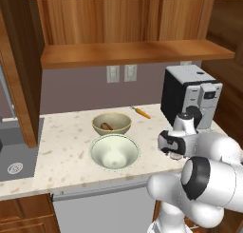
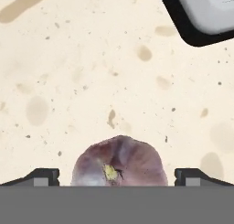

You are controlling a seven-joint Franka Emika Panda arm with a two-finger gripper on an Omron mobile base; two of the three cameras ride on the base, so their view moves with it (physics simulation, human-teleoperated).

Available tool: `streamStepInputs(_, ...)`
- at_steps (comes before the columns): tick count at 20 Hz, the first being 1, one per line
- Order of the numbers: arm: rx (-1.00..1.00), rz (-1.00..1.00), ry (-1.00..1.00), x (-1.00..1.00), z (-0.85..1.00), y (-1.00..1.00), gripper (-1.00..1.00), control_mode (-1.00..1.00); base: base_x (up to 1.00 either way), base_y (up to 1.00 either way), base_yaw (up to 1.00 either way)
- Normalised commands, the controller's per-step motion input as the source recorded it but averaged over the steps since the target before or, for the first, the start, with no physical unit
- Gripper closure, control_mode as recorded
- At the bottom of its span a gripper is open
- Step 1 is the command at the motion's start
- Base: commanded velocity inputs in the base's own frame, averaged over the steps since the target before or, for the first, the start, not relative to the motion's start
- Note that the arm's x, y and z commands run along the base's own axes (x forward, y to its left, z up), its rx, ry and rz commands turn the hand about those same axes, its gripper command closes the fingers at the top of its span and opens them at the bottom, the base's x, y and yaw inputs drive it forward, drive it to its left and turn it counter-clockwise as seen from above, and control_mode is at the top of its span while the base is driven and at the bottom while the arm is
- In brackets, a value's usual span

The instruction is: Pick both bowls and place them on the counter. Then place the potato in one bowl and place the garlic in the other bowl.

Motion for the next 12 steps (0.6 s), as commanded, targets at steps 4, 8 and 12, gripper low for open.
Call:
streamStepInputs(4,0.0,-0.02,0.0,-0.05,-0.23,0.03,-1.0,-1.0,0.0,0.0,0.0)
streamStepInputs(8,0.01,-0.03,0.0,-0.13,-0.23,0.13,-1.0,-1.0,0.0,0.0,0.0)
streamStepInputs(12,0.0,-0.03,0.02,-0.04,-0.24,0.19,1.0,-1.0,0.0,0.0,0.0)
